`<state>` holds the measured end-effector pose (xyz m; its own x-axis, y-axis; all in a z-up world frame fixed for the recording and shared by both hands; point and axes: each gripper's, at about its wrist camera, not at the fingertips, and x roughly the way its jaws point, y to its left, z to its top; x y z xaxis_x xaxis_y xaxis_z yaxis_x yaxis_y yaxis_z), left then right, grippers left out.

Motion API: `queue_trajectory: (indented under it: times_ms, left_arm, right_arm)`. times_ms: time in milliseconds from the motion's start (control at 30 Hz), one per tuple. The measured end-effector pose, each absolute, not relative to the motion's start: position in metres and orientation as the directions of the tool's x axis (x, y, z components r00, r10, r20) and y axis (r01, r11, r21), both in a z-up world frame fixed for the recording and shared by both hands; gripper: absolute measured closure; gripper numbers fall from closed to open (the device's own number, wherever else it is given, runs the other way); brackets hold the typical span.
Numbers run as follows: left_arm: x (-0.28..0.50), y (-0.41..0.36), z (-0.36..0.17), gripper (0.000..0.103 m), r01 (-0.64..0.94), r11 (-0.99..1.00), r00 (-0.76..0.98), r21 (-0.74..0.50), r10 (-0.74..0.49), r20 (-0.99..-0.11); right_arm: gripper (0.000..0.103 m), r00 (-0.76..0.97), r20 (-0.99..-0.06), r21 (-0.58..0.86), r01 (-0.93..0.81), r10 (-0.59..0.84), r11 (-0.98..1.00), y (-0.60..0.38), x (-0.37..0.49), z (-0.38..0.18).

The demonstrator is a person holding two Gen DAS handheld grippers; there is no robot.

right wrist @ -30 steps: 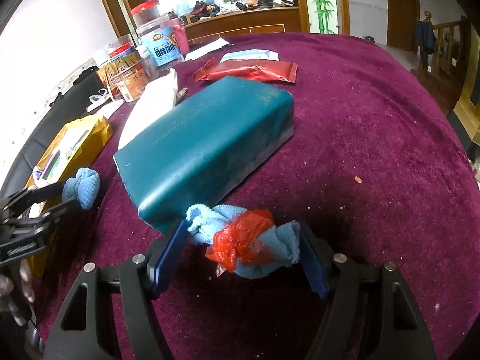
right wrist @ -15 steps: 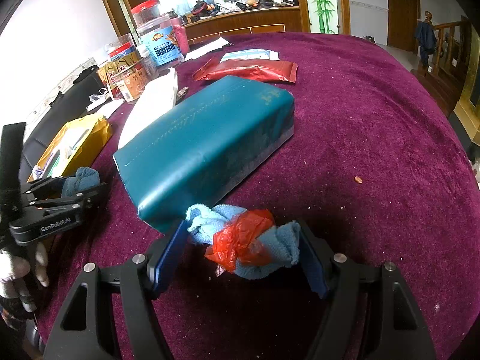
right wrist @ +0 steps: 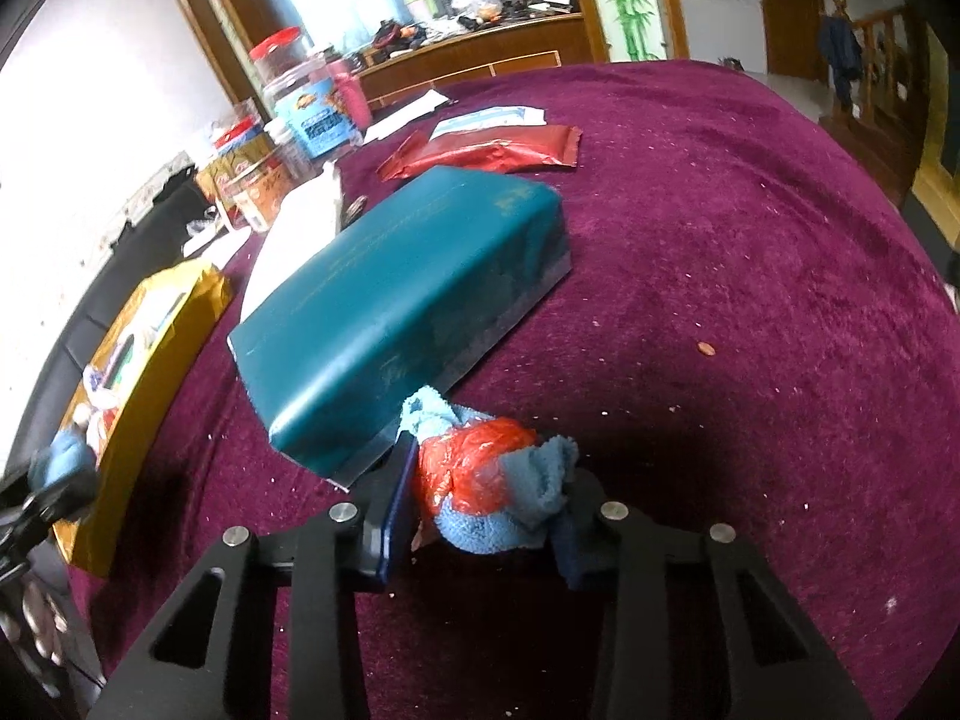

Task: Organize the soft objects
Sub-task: 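Carry both cloths over the tray and release them inside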

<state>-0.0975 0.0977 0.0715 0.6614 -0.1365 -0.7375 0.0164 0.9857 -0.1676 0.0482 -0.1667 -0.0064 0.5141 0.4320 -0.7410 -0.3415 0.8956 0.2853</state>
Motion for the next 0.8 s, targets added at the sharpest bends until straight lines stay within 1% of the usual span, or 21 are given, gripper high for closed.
queue_trajectory:
  times_ms: [100,233,333,433,500,633,733,800]
  left_arm:
    - [-0.130,0.123,0.081,0.058,-0.007,0.974,0.683,-0.226,-0.160,-0.712]
    - [-0.167,0.160,0.089,0.058,-0.067,0.967,0.715,-0.245,-0.125,-0.688]
    - [-0.189,0.196,0.087,0.058,-0.144,0.956,0.725,-0.257,-0.075,-0.685]
    - [-0.203,0.225,0.083,0.058,-0.206,0.945,0.727,-0.253,-0.025,-0.686]
    - [-0.207,0.247,0.078,0.058,-0.251,0.926,0.726,-0.283,-0.013,-0.687]
    - [-0.202,0.263,0.062,0.058,-0.285,0.910,0.703,-0.302,-0.016,-0.711]
    - [-0.192,0.270,0.052,0.057,-0.296,0.907,0.676,-0.300,-0.023,-0.736]
    - [-0.184,0.275,0.049,0.056,-0.306,0.907,0.666,-0.291,-0.015,-0.746]
  right_arm:
    - [0.067,0.528,-0.733,0.309,-0.302,0.428,0.902,-0.174,0.049,-0.007]
    - [0.068,0.553,-0.733,0.310,-0.246,0.395,0.919,-0.182,0.049,-0.006]
    - [0.068,0.584,-0.753,0.220,-0.213,0.304,0.952,-0.181,0.036,0.001]
    - [0.067,0.628,-0.722,0.160,-0.255,0.289,0.954,-0.181,0.002,0.026]
    - [0.067,0.660,-0.694,0.119,-0.286,0.286,0.951,-0.175,-0.022,0.046]
    - [0.067,0.668,-0.645,0.123,-0.389,0.371,0.913,-0.143,-0.062,0.082]
    - [0.067,0.612,-0.629,0.176,-0.488,0.479,0.855,-0.101,-0.076,0.093]
    - [0.067,0.544,-0.630,0.232,-0.549,0.554,0.803,-0.069,-0.080,0.093]
